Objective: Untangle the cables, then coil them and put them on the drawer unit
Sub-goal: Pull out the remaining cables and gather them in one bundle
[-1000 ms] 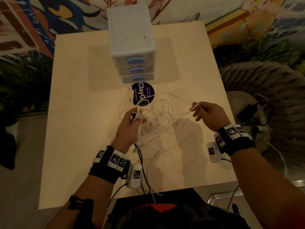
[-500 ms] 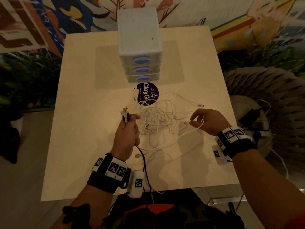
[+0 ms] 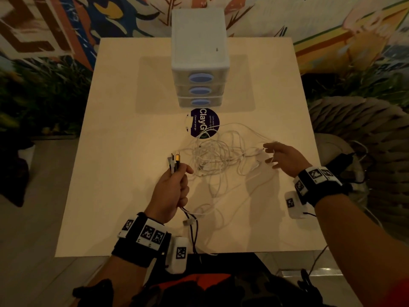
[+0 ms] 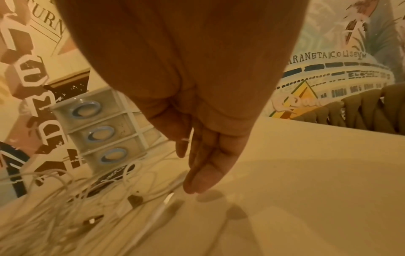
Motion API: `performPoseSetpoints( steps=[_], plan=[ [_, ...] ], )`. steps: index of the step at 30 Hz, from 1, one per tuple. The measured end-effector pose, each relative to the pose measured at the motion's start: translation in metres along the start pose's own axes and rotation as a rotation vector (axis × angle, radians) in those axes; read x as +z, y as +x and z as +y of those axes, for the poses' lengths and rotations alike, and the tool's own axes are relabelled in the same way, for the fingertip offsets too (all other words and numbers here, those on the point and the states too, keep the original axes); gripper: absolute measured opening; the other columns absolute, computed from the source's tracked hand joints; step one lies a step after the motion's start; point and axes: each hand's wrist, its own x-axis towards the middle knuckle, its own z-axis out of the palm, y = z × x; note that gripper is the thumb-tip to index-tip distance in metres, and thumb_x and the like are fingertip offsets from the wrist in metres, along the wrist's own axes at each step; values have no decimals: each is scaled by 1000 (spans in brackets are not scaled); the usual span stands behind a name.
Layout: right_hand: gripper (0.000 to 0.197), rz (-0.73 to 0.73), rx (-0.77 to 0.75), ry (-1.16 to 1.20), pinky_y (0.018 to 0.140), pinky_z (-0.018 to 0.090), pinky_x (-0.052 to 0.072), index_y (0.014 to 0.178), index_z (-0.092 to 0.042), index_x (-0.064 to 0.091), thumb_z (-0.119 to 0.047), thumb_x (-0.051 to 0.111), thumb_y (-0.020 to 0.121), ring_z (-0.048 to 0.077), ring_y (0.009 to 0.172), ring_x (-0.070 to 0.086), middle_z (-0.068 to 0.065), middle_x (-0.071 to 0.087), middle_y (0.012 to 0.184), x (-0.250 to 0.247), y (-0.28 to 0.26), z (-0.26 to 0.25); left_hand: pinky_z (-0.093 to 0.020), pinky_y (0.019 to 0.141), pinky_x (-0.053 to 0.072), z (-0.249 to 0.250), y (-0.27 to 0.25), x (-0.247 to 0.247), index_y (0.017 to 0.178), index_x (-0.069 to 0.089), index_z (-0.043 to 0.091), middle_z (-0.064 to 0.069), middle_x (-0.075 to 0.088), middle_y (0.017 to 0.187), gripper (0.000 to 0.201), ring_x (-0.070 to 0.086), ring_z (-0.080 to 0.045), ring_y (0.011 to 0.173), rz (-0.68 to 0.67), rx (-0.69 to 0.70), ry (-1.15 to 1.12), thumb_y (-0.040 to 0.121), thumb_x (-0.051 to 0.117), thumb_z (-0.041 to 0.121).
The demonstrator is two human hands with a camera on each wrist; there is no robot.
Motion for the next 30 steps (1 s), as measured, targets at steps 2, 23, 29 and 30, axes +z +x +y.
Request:
performPoseSetpoints(
  steps=[2, 23, 29, 30],
  plan=[
    [25, 36, 2, 72, 82, 46, 55, 125, -21, 63, -15, 52, 103, 29, 94, 68, 13, 64, 124, 9, -6, -7, -20, 42, 16, -3, 0, 1, 96, 57, 12, 3, 22, 61, 28, 13, -9, 45, 10, -3, -26, 110, 41, 30],
    [42, 22, 43, 281, 43, 25, 32, 126, -25, 51, -5, 63, 92, 15, 48, 39, 10, 50, 81, 33, -16, -36, -35, 69, 40, -27, 2, 52, 93, 72, 17, -3, 62, 79, 36, 56, -19, 71, -602, -22, 1149, 104, 50, 44],
    [49, -28, -17, 278, 46, 26, 37, 133, -27, 50, 1, 58, 94, 14, 53, 44, 11, 48, 90, 30, -23, -25, -25, 67, 48, -29, 2, 47, 101, 70, 23, 15, 67, 74, 38, 62, -4, 66, -554, -60, 886, 86, 72, 58],
    [48, -36, -23, 295, 46, 25, 38, 133, -27, 50, 2, 56, 95, 12, 52, 44, 11, 49, 92, 30, -23, -25, -28, 79, 52, -31, 4, 46, 107, 67, 28, 13, 72, 91, 41, 67, -6, 82, -553, -43, 914, 81, 77, 58]
  ],
)
